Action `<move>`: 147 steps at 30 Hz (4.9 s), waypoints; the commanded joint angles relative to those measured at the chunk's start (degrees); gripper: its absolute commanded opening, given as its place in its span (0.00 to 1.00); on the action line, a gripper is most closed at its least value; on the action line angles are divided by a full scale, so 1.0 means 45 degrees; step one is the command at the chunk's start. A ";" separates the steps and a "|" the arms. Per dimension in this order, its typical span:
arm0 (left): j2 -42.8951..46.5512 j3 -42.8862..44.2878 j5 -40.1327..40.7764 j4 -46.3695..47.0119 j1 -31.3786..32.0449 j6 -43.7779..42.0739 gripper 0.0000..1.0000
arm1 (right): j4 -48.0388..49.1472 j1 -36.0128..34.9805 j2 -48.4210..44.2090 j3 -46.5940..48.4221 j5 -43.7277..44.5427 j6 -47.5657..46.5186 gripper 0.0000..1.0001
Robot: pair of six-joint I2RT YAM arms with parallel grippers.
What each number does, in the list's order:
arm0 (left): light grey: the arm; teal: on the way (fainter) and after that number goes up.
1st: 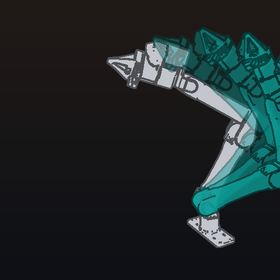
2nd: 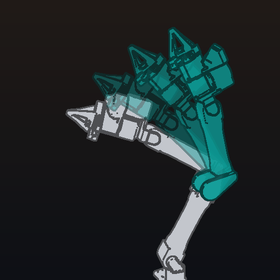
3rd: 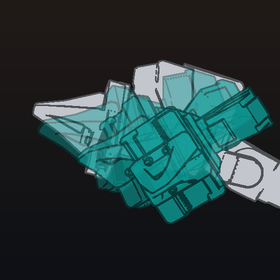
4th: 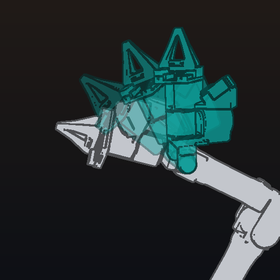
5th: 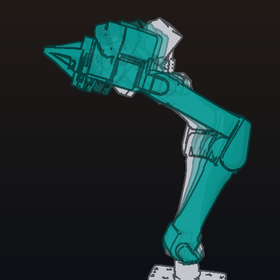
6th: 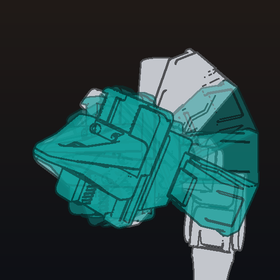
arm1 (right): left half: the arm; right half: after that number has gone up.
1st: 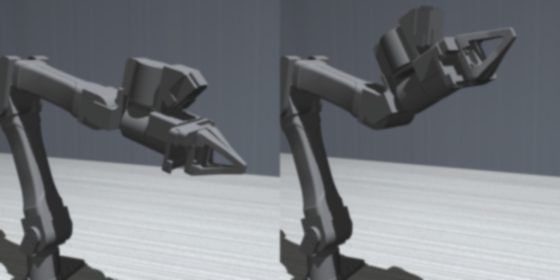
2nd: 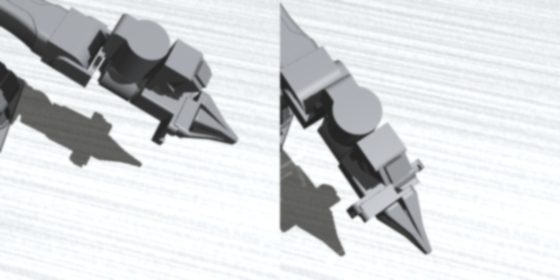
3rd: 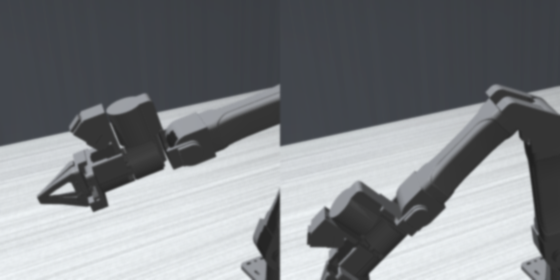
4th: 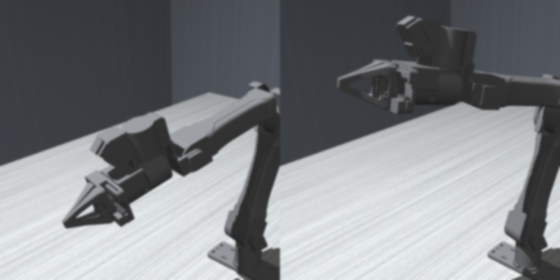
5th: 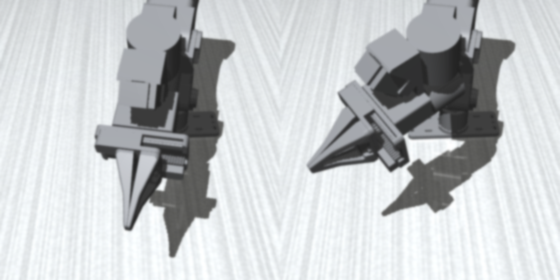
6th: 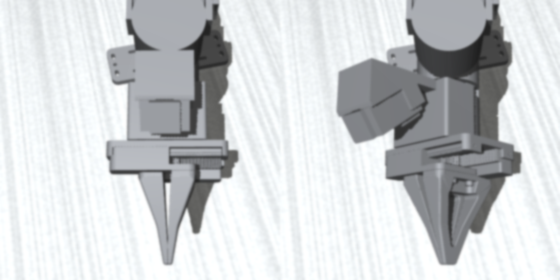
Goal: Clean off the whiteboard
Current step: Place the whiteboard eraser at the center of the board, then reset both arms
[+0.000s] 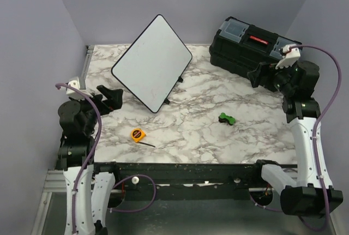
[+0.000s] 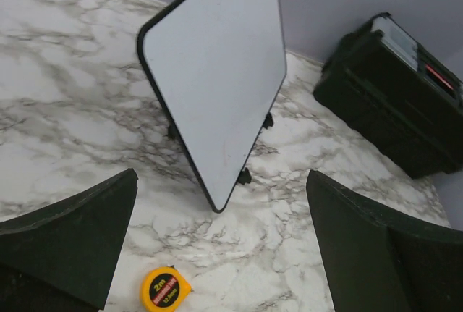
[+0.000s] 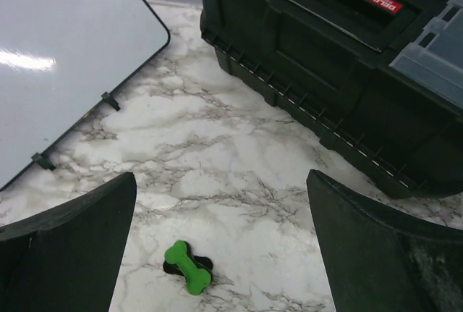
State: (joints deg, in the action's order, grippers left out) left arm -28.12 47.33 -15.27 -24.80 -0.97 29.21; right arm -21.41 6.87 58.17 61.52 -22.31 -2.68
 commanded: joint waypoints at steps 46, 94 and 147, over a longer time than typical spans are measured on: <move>0.1870 -0.0381 -0.2302 -0.0678 -0.0994 -0.0657 0.99 | 0.0102 0.0019 -0.1546 -0.3349 -0.7711 -0.1861 1.00; 0.2182 -0.1165 -0.2062 -0.0494 -0.0995 -0.0476 0.99 | 0.0144 0.0032 -0.1051 -0.3376 -0.7055 -0.1716 1.00; 0.2411 -0.1416 -0.2022 -0.0447 -0.0997 -0.0613 0.99 | 0.1999 0.0016 -0.1667 -0.3656 -0.1011 0.1414 1.00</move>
State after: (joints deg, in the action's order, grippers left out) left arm -17.78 41.30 -24.88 -27.07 -5.61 27.20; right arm -15.42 6.96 51.92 44.14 -32.75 -3.90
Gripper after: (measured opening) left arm 0.987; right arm 0.997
